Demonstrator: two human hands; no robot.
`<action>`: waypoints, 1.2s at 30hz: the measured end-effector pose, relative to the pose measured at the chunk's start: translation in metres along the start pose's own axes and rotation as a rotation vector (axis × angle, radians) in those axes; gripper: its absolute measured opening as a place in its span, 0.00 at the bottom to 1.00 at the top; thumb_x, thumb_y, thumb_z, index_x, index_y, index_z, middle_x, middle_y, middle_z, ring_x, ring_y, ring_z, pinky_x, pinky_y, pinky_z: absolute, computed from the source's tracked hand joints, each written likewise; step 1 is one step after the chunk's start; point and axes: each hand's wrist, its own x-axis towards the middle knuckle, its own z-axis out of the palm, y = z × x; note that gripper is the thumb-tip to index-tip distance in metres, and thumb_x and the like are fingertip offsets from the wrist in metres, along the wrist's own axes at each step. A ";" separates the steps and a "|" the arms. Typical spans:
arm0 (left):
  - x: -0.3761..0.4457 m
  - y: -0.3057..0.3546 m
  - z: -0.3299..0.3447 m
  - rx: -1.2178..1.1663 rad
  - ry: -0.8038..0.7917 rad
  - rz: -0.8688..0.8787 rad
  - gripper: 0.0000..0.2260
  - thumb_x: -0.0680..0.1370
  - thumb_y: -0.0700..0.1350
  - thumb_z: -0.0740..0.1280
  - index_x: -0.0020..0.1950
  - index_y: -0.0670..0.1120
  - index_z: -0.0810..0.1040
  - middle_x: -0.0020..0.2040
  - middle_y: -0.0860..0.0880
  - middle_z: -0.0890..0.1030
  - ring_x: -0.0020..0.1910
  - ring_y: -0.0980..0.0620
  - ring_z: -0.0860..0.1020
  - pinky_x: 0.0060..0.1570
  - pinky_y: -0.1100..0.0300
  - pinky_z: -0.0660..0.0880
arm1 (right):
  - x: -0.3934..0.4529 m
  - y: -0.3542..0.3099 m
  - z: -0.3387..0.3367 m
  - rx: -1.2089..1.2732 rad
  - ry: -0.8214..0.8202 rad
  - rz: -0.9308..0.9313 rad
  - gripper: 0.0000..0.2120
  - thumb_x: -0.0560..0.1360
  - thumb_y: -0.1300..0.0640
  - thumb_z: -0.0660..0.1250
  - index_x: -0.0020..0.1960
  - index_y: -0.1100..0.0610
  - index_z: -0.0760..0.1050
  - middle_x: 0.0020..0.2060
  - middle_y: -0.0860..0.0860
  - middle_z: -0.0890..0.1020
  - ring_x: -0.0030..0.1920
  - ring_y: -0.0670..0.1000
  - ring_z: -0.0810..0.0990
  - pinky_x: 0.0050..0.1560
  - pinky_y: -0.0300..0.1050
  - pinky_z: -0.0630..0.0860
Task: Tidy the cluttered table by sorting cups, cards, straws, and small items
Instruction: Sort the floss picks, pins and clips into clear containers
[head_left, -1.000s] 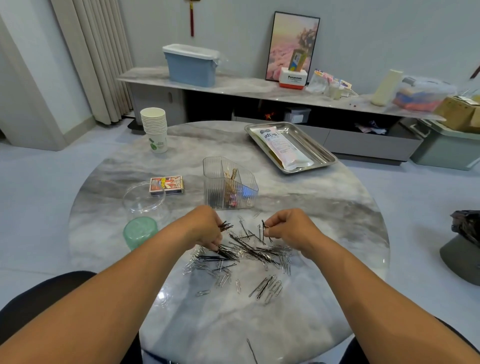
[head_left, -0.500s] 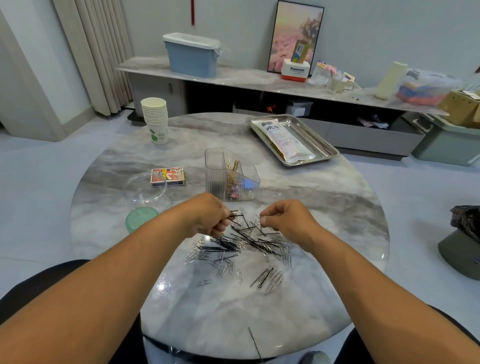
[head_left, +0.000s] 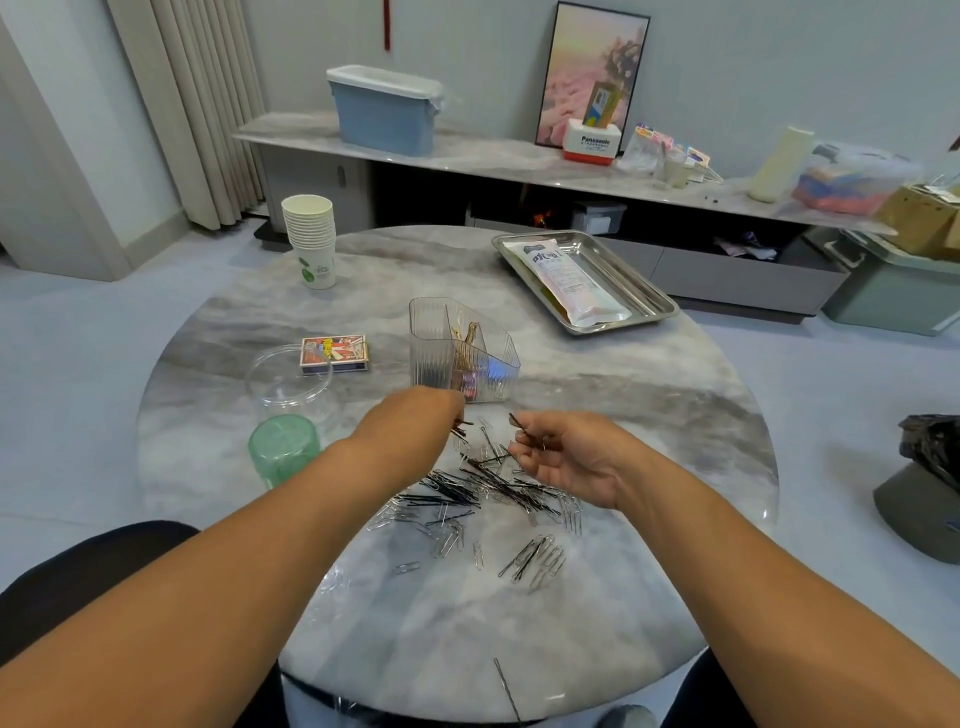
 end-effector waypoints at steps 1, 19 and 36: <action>0.001 -0.001 -0.001 0.045 0.020 0.012 0.16 0.79 0.31 0.60 0.60 0.47 0.78 0.49 0.47 0.81 0.46 0.46 0.79 0.41 0.54 0.74 | 0.001 0.000 -0.001 -0.024 0.007 -0.003 0.08 0.80 0.67 0.65 0.57 0.65 0.79 0.42 0.58 0.79 0.38 0.51 0.81 0.39 0.41 0.81; 0.003 0.020 -0.006 -1.653 -0.277 -0.478 0.11 0.85 0.43 0.60 0.52 0.38 0.79 0.40 0.44 0.80 0.40 0.49 0.80 0.52 0.55 0.79 | -0.002 -0.001 0.007 0.082 -0.119 -0.133 0.11 0.78 0.73 0.66 0.57 0.65 0.81 0.38 0.59 0.84 0.38 0.51 0.83 0.42 0.41 0.84; 0.007 0.028 0.017 -1.562 -0.168 -0.437 0.05 0.82 0.44 0.66 0.50 0.43 0.78 0.33 0.50 0.71 0.31 0.56 0.68 0.30 0.65 0.67 | -0.006 0.002 0.011 0.083 -0.145 -0.124 0.10 0.77 0.74 0.66 0.57 0.70 0.79 0.47 0.65 0.85 0.43 0.55 0.87 0.47 0.44 0.85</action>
